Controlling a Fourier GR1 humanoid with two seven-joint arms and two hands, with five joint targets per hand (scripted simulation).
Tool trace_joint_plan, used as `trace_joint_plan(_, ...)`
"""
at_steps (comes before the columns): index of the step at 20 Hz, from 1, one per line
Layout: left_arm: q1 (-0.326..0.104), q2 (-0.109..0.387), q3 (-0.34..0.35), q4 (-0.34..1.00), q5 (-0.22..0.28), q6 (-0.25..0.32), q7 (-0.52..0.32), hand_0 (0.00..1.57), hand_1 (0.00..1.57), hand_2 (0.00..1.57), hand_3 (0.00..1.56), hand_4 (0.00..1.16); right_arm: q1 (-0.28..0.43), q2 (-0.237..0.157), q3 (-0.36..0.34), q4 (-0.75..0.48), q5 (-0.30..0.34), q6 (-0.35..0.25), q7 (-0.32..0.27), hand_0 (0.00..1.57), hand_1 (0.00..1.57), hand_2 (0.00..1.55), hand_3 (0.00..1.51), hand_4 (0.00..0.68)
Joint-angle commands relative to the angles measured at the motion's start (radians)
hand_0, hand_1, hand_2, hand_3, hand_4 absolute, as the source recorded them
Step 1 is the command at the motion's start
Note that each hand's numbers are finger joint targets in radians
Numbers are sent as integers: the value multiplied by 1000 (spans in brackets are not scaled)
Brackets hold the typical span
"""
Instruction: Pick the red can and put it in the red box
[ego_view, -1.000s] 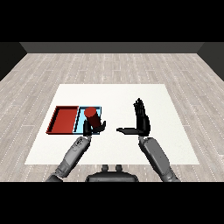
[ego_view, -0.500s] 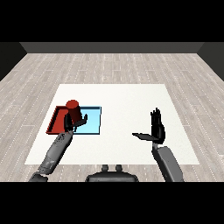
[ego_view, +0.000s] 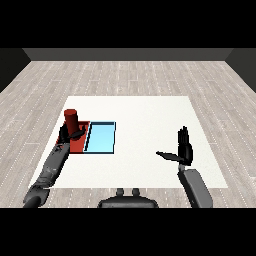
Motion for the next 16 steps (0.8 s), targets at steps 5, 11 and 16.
trace_joint_plan(5,-184,-8,58,433,-47,-32,-50,1571,1571,1533,1461,1034,-97,53,-34,200,-13,45,-63,0,0,0,0,0)
trace_joint_plan(11,-216,-64,12,610,-112,53,98,671,671,671,0,720,-97,54,-42,231,-2,55,-94,0,0,0,0,0)
trace_joint_plan(16,-163,-27,92,650,-41,10,84,887,887,877,343,676,-172,66,-55,267,-5,39,-51,0,0,0,0,0)
